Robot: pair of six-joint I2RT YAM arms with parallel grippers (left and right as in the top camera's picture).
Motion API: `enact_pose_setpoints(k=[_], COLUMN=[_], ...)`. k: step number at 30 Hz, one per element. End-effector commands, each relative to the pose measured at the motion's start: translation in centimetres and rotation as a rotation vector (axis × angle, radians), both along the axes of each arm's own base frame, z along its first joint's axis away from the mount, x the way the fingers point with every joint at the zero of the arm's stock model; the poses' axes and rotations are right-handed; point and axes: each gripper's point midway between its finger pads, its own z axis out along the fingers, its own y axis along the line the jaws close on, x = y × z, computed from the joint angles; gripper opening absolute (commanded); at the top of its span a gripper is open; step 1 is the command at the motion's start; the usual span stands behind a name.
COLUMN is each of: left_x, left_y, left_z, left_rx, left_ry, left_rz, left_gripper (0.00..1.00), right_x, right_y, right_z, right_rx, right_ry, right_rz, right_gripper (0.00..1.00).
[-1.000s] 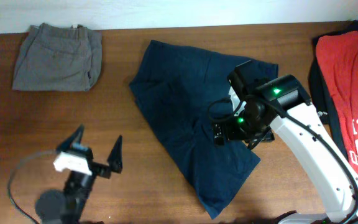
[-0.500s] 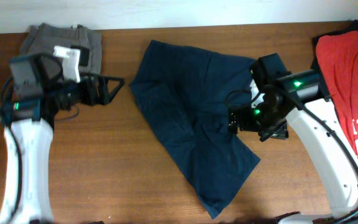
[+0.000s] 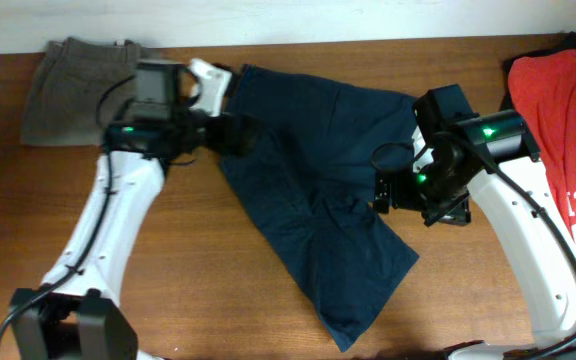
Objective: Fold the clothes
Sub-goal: 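Grasp the waistband with the left gripper and the leg hem with the right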
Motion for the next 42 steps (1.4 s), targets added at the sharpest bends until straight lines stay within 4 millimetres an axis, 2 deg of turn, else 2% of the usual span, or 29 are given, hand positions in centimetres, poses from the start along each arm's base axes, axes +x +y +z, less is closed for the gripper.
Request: enact_pose_setpoints(k=[1,5,7,9,12,17,21,24,25,29,34,42], left_x=[2.5,3.8,4.6,5.3,6.2,6.5,6.1,5.9,5.9,5.7,5.6,5.1], left_y=[1.5,1.8,1.2,0.6,-0.2,-2.1,-3.2,-3.3,-3.3,-3.2,-2.9,-2.0], left_z=[-2.2,-5.6,-7.7,-8.7,-10.4,-12.8,-13.7,-14.1,-14.3,-15.1,-15.6,-16.2], left_rx=[0.131,0.156,0.160,0.153,0.158,0.175,0.199,0.222,0.228,0.240,0.258,0.304], left_ry=[-0.017,0.037,0.068,0.085,0.110,0.144,0.142,0.144,0.148,0.166,0.174,0.197], left_rz=[0.070,0.034,-0.021,-0.047,-0.081,-0.143,-0.182,-0.186,-0.185,-0.191,-0.190,-0.190], left_gripper=[0.99,0.99,0.99,0.99,0.98,0.98,0.98,0.89,0.83,0.80,0.79,0.80], right_x=[-1.5,-2.8,-4.0,-4.9,-6.2,-7.1,-7.1,-7.2,-7.3,-7.9,-9.4,-11.7], right_y=[0.7,1.8,2.8,3.5,4.6,5.7,5.9,5.8,5.9,7.1,8.6,11.4], right_z=[0.7,1.5,2.2,2.1,0.7,-3.1,-5.8,-7.5,-7.9,-9.5,-10.7,-11.1], right_rx=[0.022,0.026,0.039,0.045,0.045,0.031,0.029,0.027,0.032,0.111,0.153,0.134], right_ry=[0.018,-0.004,-0.045,-0.060,-0.053,-0.013,0.003,0.011,0.015,0.034,0.054,0.036], right_rz=[0.011,0.047,0.102,0.144,0.210,0.269,0.265,0.266,0.266,0.275,0.342,0.499], right_gripper=[0.99,0.99,0.99,0.99,0.99,0.99,0.99,0.99,0.99,0.99,1.00,0.99])
